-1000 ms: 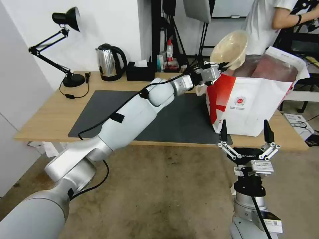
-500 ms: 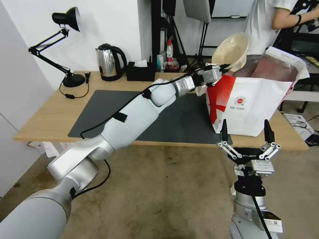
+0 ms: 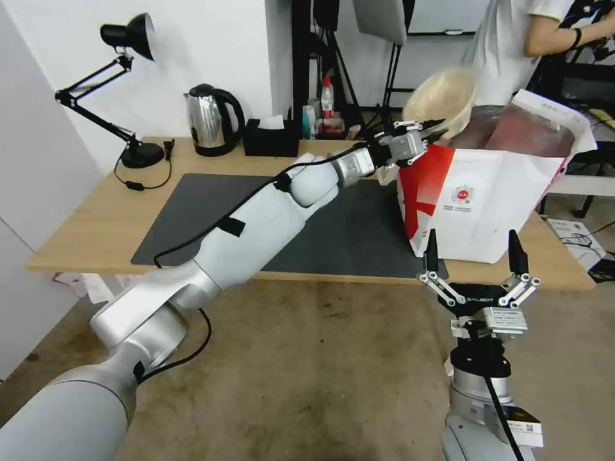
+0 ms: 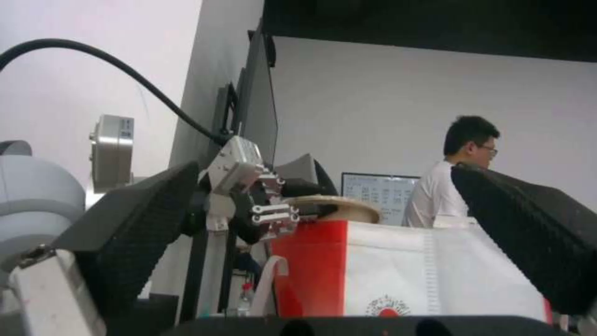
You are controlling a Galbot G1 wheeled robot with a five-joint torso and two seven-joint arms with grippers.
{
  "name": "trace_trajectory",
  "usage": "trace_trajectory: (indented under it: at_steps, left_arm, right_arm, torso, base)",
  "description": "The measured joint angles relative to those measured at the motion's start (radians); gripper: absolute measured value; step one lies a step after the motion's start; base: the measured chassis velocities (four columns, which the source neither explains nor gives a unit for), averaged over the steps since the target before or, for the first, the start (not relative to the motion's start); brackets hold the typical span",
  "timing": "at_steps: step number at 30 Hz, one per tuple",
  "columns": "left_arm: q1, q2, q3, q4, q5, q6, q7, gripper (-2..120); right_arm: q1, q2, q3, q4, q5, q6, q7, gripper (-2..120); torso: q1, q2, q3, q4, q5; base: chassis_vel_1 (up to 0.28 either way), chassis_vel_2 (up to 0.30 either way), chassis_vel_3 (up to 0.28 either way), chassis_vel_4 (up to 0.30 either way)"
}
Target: Pick up the trash from the table and place it into the takeout bag.
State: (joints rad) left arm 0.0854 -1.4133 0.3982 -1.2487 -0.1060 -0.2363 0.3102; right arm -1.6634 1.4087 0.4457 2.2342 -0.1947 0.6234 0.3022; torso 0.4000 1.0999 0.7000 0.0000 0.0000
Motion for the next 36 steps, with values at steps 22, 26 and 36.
trace_trajectory:
  at_steps: [22, 26, 36]
  left_arm:
    - [-0.011, 0.011, 0.028, -0.004, -0.139, 0.033, 0.053, 100]
    - [-0.012, 0.011, 0.025, -0.008, -0.156, 0.032, 0.052, 100]
    - [0.036, 0.071, -0.071, -0.112, -0.189, 0.038, -0.054, 100]
  right_arm:
    - [0.012, 0.004, -0.004, -0.010, 0.002, 0.000, 0.001, 100]
    - [0.017, 0.004, -0.005, -0.013, 0.002, -0.001, 0.001, 100]
    - [0.023, -0.015, 0.000, -0.016, 0.007, -0.004, 0.001, 100]
  torso:
    - [0.000, 0.000, 0.000, 0.0000, 0.0000]
    - [0.000, 0.000, 0.000, 0.0000, 0.0000]
    - [0.000, 0.000, 0.000, 0.0001, -0.0001]
  base:
    - [0.000, 0.000, 0.000, 0.000]
    - [0.000, 0.000, 0.000, 0.000]
    - [0.000, 0.000, 0.000, 0.000]
